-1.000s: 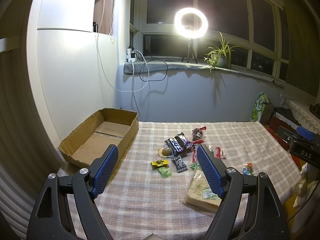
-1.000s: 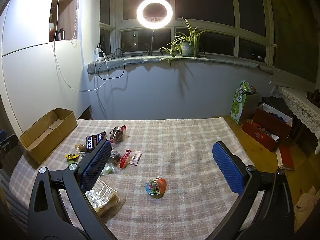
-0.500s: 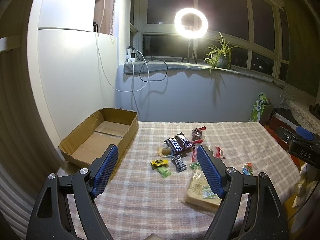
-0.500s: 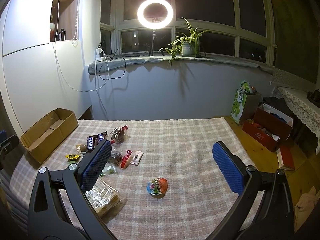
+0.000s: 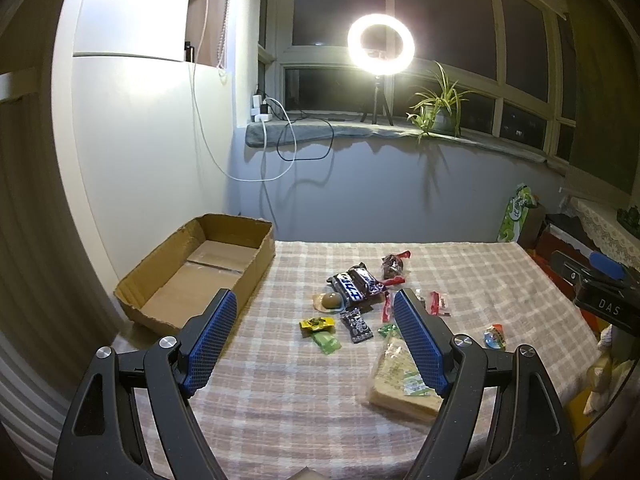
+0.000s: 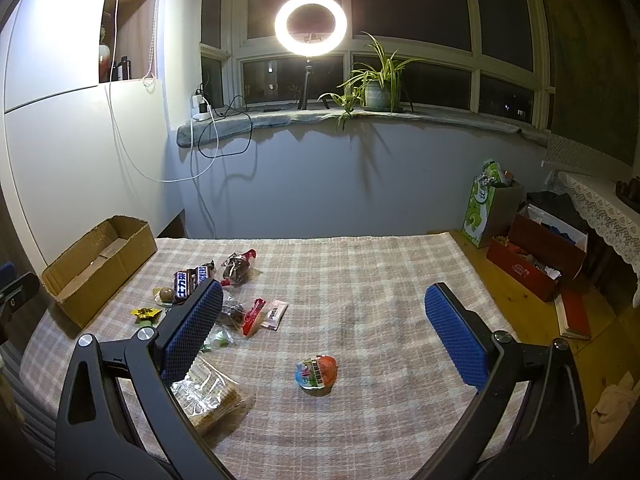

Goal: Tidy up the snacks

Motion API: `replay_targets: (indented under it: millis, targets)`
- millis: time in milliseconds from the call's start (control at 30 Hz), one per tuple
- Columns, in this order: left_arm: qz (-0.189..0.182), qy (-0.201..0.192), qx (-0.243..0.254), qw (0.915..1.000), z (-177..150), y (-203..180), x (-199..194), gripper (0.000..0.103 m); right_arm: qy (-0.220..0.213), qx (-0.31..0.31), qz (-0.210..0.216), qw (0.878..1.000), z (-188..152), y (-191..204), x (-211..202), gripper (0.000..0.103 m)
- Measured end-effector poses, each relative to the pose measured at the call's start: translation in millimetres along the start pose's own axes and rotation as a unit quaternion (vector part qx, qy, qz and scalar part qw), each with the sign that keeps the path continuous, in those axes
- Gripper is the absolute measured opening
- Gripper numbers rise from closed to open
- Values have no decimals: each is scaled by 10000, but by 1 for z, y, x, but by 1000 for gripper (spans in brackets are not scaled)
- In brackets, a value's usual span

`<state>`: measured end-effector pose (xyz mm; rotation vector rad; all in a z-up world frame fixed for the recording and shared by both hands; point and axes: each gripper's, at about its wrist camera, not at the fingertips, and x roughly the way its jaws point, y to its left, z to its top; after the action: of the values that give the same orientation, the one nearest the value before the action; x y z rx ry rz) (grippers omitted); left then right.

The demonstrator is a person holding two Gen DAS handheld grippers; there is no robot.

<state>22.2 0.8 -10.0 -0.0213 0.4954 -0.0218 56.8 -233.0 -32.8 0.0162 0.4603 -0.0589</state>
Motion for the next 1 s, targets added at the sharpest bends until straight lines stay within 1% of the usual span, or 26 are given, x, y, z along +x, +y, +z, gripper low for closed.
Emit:
replay_targets:
  millis: [800, 900, 1000]
  targets:
    - [-27, -4, -41, 10000, -3, 0, -5, 81, 8, 2, 10, 10000, -1, 1, -2, 103]
    - [-65, 6, -80, 9999, -6, 2, -8, 81, 16, -65, 34, 10000, -4, 7, -1, 103]
    - [-214, 159, -199, 9994, -10, 5, -3, 81, 35, -93, 199, 9998, -7, 7, -1, 103]
